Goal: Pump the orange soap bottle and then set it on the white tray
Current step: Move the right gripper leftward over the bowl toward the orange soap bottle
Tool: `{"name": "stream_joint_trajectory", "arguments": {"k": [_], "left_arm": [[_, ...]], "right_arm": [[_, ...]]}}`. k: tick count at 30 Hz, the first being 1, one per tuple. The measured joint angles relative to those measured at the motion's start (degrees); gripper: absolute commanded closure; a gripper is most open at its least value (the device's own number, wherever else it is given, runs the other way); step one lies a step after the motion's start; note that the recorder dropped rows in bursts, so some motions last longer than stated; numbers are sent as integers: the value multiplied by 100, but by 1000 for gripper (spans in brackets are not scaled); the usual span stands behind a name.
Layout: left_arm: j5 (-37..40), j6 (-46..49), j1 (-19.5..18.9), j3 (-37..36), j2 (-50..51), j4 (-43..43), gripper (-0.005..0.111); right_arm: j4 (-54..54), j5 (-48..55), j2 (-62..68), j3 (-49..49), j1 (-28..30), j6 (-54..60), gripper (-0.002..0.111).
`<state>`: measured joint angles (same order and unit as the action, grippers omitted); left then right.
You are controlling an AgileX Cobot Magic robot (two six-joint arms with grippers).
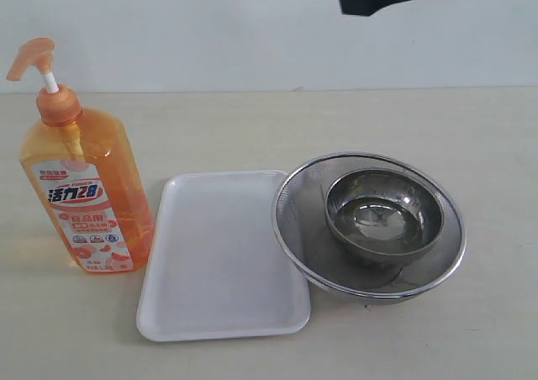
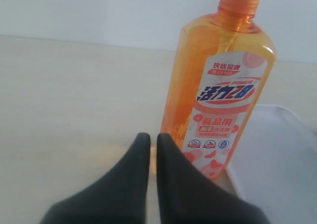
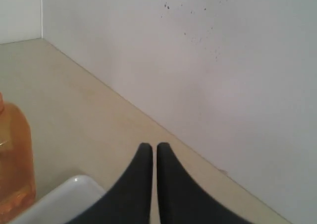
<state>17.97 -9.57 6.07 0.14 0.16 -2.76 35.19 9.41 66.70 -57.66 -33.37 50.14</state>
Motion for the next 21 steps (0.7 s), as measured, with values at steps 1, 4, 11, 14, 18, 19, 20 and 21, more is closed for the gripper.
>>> {"name": "stream_joint_trajectory", "arguments": {"k": [1, 4, 11, 14, 18, 19, 20, 21], "left_arm": [[0, 0, 0, 0, 0, 0, 102], [0, 0, 0, 0, 0, 0, 102], [0, 0, 0, 0, 0, 0, 102], [0, 0, 0, 0, 0, 0, 102], [0, 0, 0, 0, 0, 0, 102], [0, 0, 0, 0, 0, 0, 102], [0, 0, 0, 0, 0, 0, 102], [0, 0, 0, 0, 0, 0, 102]], "right_arm": [[180, -12, 81, 0, -12, 113, 108], [520, 37, 278, -9, -25, 304, 108], [1413, 344, 588, -44, 45, 376, 108], [1624, 358, 591, -44, 45, 376, 108], [2001, 258, 591, -44, 64, 126, 108], [2055, 245, 591, -44, 64, 47, 108], [2121, 201, 591, -44, 68, -167, 108], [2147, 201, 591, -44, 68, -296, 108]]}}
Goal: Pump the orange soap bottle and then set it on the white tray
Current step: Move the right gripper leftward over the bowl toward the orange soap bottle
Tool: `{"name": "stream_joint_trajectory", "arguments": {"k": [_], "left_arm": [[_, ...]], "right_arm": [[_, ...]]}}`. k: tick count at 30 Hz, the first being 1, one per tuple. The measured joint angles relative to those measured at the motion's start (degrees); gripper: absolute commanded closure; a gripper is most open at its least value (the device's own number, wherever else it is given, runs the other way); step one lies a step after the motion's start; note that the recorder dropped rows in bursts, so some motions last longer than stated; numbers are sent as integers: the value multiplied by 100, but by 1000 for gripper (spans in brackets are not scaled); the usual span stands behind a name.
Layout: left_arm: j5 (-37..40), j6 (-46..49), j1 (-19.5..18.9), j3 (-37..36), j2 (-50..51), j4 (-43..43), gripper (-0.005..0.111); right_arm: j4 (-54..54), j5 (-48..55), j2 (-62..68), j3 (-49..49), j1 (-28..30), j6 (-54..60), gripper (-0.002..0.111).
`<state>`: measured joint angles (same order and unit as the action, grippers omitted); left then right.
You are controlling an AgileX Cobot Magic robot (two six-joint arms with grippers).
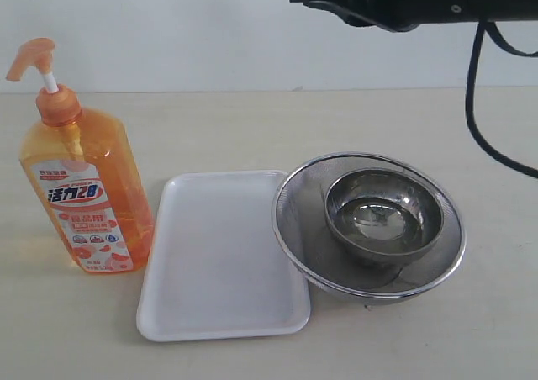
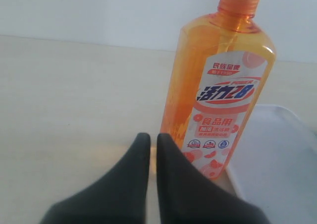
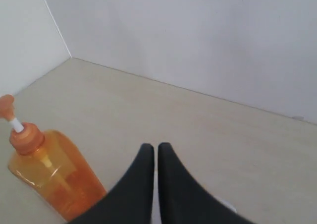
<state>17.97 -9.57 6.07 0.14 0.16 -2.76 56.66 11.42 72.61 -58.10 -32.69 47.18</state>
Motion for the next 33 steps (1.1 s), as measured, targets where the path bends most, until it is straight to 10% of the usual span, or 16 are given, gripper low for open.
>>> {"name": "stream_joint_trajectory", "arguments": {"k": [8, 11, 17, 33], "left_arm": [[0, 0, 0, 0, 0, 0, 102], [0, 0, 0, 0, 0, 0, 102], [0, 0, 0, 0, 0, 0, 102], [0, 0, 0, 0, 0, 0, 102]], "right_arm": [[-77, -307, 0, 31, 0, -670, 108], [-583, -1960, -25, 564, 0, -1646, 108], [-2756, -3830, -85, 1452, 0, -2521, 108], [-7283, -4661, 136, 1719, 110, -5426, 108]]}}
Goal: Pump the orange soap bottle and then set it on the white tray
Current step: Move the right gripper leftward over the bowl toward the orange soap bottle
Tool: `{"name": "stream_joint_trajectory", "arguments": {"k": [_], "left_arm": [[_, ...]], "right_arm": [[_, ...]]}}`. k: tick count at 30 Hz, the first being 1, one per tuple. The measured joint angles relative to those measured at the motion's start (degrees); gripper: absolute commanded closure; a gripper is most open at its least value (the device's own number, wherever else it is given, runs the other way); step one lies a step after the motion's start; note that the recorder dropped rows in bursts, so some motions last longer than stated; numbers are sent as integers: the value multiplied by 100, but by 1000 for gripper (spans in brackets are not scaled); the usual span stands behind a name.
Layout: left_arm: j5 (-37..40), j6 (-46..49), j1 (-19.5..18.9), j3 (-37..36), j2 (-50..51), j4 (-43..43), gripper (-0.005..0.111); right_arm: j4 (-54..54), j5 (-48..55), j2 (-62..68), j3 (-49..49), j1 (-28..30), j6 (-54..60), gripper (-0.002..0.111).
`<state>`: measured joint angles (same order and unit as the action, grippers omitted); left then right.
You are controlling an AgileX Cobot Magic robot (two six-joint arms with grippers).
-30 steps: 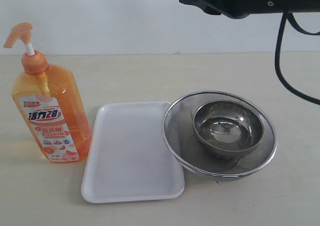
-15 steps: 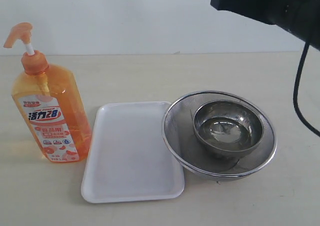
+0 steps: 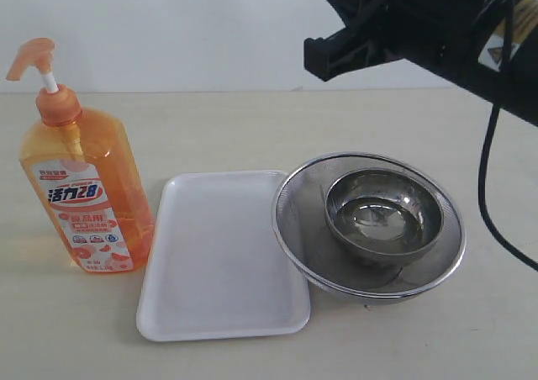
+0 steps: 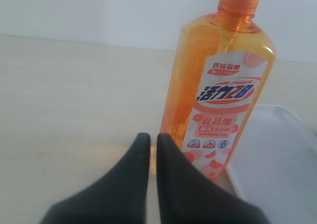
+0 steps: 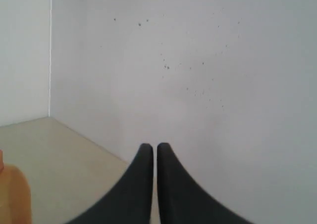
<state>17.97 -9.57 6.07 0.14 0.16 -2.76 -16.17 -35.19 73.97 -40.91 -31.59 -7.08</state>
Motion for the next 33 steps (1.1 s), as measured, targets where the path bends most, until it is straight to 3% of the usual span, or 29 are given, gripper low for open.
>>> {"name": "stream_joint_trajectory", "arguments": {"k": [6, 10, 13, 16, 18, 23, 33], "left_arm": [[0, 0, 0, 0, 0, 0, 102], [0, 0, 0, 0, 0, 0, 102], [0, 0, 0, 0, 0, 0, 102], [0, 0, 0, 0, 0, 0, 102], [0, 0, 0, 0, 0, 0, 102], [0, 0, 0, 0, 0, 0, 102], [0, 0, 0, 0, 0, 0, 102]], "right_arm": [[-1883, -750, 730, 0, 874, -2358, 107], [-2803, -1286, 1227, 0, 996, -2461, 93], [-2960, -1457, 1621, 0, 996, -2108, 66], [-2993, -1799, 2115, -104, 996, -1951, 25], [-2980, -2183, 2410, -224, 996, -1951, 14], [-2297, -2730, 3036, -552, 711, -1951, 11], [-1982, -2597, 3675, -1389, -262, -1479, 11]]}}
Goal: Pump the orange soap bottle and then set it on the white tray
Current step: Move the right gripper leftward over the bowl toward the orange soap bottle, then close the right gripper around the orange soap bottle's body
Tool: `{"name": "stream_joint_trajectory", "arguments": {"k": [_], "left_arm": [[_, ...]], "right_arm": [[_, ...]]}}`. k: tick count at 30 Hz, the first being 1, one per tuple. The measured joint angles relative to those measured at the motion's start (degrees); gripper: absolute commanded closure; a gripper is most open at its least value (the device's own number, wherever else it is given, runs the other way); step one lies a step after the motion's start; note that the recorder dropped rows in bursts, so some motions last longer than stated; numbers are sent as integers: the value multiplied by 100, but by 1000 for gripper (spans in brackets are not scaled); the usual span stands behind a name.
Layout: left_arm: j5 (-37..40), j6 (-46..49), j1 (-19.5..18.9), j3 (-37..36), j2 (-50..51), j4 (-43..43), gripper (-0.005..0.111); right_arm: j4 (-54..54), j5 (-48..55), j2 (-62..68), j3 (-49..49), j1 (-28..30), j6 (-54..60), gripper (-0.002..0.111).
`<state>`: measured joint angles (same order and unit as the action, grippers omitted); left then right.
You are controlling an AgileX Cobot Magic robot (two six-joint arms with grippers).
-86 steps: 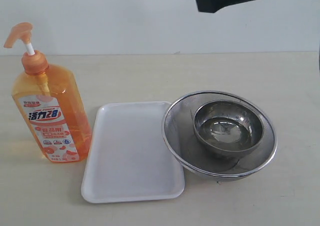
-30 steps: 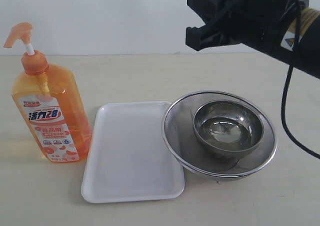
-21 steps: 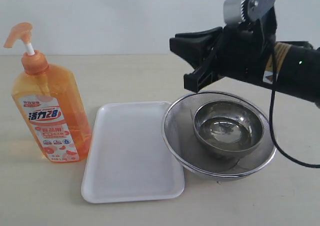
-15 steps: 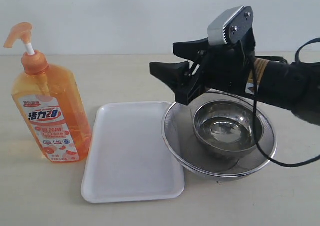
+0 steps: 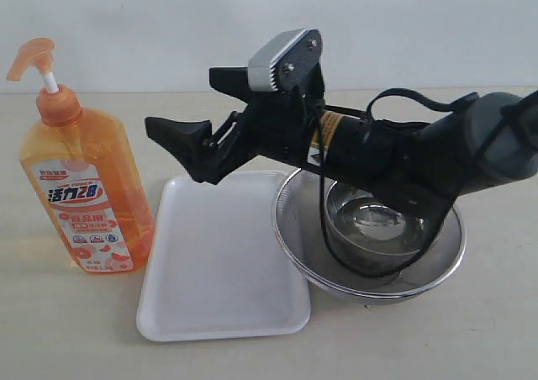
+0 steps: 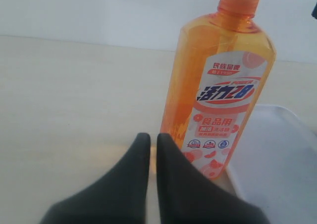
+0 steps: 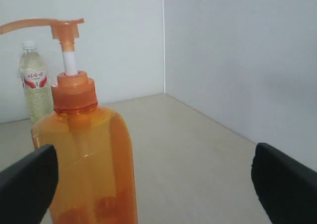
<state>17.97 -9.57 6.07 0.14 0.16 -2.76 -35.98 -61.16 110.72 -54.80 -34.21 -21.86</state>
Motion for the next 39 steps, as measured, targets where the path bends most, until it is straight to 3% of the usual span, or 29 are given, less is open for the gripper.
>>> {"name": "stream_joint_trajectory", "arguments": {"k": [8, 39], "left_arm": [[0, 0, 0, 0, 0, 0, 102], [0, 0, 0, 0, 0, 0, 102]], "right_arm": [[62, 598, 315, -506, -341, 40, 11], [-732, 654, 682, -900, -693, -964, 11]]}}
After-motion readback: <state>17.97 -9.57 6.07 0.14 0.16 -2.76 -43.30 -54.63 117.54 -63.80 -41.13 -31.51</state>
